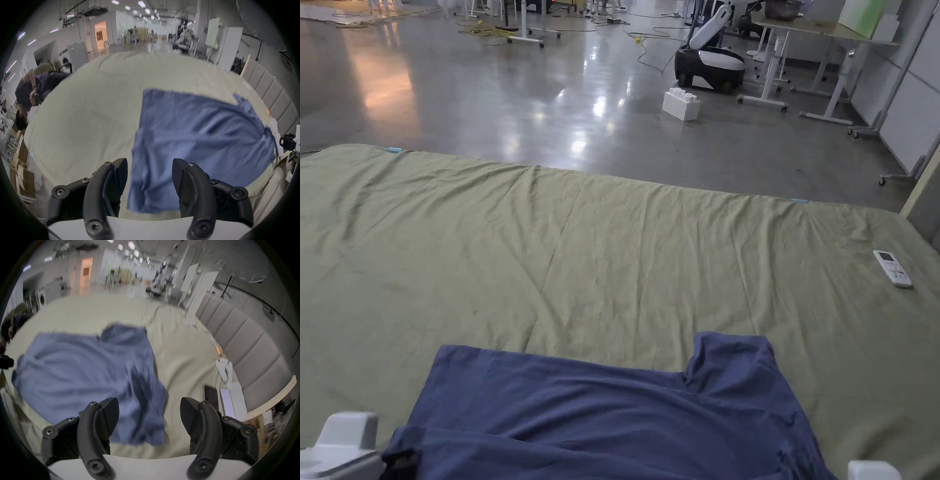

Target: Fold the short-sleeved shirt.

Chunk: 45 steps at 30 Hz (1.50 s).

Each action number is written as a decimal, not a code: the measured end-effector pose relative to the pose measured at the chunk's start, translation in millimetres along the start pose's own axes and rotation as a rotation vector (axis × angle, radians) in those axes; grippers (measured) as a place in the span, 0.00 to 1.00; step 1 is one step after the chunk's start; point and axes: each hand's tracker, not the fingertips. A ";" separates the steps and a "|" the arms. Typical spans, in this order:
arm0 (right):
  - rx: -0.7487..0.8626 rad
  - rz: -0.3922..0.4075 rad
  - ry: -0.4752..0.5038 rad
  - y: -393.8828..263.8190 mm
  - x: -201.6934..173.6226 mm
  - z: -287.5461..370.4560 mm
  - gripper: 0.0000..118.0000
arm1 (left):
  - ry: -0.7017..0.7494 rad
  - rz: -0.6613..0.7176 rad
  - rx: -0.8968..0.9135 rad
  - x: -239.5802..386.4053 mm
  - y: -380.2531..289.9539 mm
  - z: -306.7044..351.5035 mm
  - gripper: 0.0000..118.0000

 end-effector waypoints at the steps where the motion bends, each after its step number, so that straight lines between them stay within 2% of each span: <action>1: 0.074 -0.029 0.010 6.8 -3.6 4.9 0.70 | 0.002 -0.001 0.046 8.2 5.6 5.0 0.49; 3: 0.214 -0.073 0.016 19.7 -14.2 13.1 0.70 | -0.006 0.001 0.158 28.2 15.6 15.4 0.49; 8: 0.466 -0.117 0.007 45.3 -40.2 30.1 0.67 | 0.007 -0.023 0.365 37.6 43.8 30.3 0.48; 10: 0.529 -0.129 0.011 51.8 -48.0 33.8 0.46 | 0.005 -0.032 0.435 47.6 47.5 38.6 0.35; 12: 0.594 -0.130 -0.003 58.1 -55.3 36.5 0.13 | 0.008 -0.052 0.503 52.0 51.8 46.1 0.10; 14: 0.611 -0.153 -0.010 62.1 -60.0 38.1 0.08 | 0.028 -0.065 0.547 60.2 52.8 52.3 0.06; 15: 0.644 -0.148 -0.009 65.0 -60.7 38.5 0.01 | 0.023 -0.068 0.567 63.0 52.8 55.2 0.02; 17: 0.605 -0.202 0.016 64.8 -63.0 35.3 0.00 | 0.015 -0.075 0.593 64.5 55.6 61.7 0.01; 19: 0.670 -0.134 -0.006 70.5 -64.0 39.1 0.00 | 0.028 -0.085 0.613 67.0 57.0 64.7 0.00; 20: 0.620 -0.202 0.029 67.6 -64.6 34.6 0.00 | 0.028 -0.085 0.618 63.7 58.9 64.1 0.00; 22: 0.674 -0.132 -0.007 71.7 -65.2 36.2 0.00 | 0.036 -0.087 0.603 57.7 65.4 58.7 0.00; 24: 0.651 -0.153 0.016 72.3 -65.7 30.5 0.00 | 0.031 -0.065 0.573 46.9 72.3 46.8 0.00; 30: 0.613 -0.125 0.014 78.6 -67.2 11.8 0.00 | 0.009 -0.037 0.365 7.3 104.5 -20.9 0.00; 35: 0.557 -0.101 0.015 80.3 -69.7 -12.9 0.00 | -0.037 -0.023 0.090 -20.5 136.4 -103.5 0.00; 37: 0.536 -0.097 0.019 79.8 -70.2 -22.6 0.00 | -0.011 -0.016 0.025 -27.7 146.4 -132.9 0.06; 38: 0.524 -0.092 0.015 79.5 -71.0 -27.3 0.00 | -0.018 0.000 -0.019 -31.7 151.0 -147.2 0.14; 40: 0.504 -0.083 0.012 79.1 -71.5 -35.0 0.00 | -0.031 0.035 -0.104 -35.1 156.7 -169.5 0.46; 41: 0.495 -0.079 0.011 78.5 -71.5 -39.5 0.00 | -0.046 0.052 -0.134 -36.7 158.7 -180.8 0.55; 42: 0.482 -0.071 0.006 77.8 -71.7 -43.8 0.00 | -0.056 0.057 -0.156 -37.3 160.3 -191.6 0.59; 45: 0.446 -0.068 0.000 75.2 -70.5 -54.7 0.00 | -0.048 0.047 -0.208 -34.6 158.6 -212.5 0.59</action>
